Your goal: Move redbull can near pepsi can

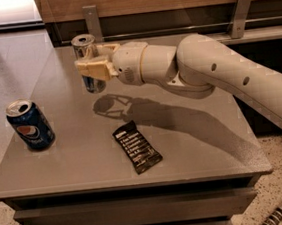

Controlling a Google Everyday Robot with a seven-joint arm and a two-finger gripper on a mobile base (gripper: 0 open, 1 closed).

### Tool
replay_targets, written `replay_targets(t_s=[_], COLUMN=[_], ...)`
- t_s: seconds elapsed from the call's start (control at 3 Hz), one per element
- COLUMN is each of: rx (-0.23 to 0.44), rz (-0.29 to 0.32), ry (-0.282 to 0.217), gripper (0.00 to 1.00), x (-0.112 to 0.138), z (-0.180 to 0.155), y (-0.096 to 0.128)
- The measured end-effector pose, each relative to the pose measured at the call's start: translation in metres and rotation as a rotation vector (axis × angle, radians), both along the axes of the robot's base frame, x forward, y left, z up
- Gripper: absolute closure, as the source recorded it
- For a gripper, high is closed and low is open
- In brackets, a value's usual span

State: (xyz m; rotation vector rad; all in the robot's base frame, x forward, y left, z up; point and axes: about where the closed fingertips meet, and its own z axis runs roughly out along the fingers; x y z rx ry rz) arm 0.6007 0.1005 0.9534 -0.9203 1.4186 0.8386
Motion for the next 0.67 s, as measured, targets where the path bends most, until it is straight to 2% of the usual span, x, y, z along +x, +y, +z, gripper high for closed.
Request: replay_targets(t_s=[0.33,0.67], rx=[-0.035,-0.057], rz=[0.031,0.107], ry=[0.026,-0.007], gripper=[1.0,1.0], x=[-0.046,-0.083], z=[-0.018,-0.039], y=[0.015,0.036])
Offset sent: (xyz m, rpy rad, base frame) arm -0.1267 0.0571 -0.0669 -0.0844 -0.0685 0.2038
